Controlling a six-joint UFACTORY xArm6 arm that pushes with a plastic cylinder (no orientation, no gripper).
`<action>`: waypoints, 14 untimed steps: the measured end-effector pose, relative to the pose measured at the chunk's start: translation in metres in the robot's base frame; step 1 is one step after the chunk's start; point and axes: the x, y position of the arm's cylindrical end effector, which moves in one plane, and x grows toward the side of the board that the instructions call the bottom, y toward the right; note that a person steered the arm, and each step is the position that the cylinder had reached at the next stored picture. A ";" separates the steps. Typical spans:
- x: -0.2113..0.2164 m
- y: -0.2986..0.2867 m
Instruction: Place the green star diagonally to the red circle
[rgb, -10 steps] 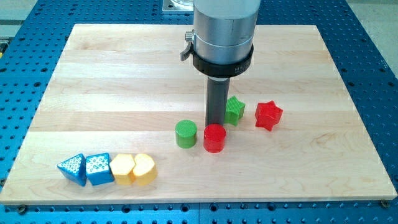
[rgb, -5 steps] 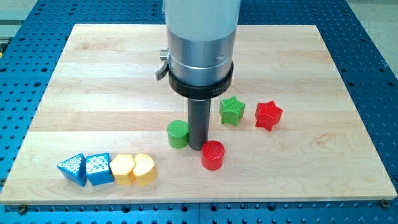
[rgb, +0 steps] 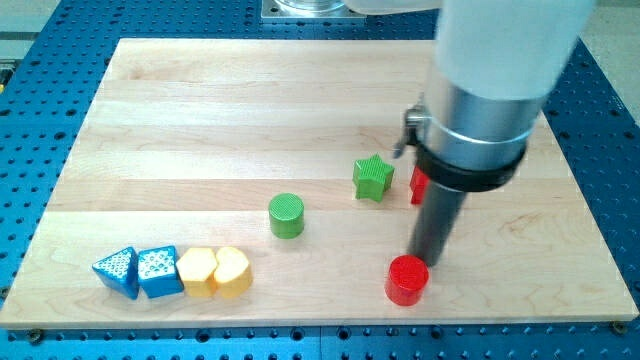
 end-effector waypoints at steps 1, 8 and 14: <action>-0.014 0.027; -0.096 -0.064; -0.085 -0.115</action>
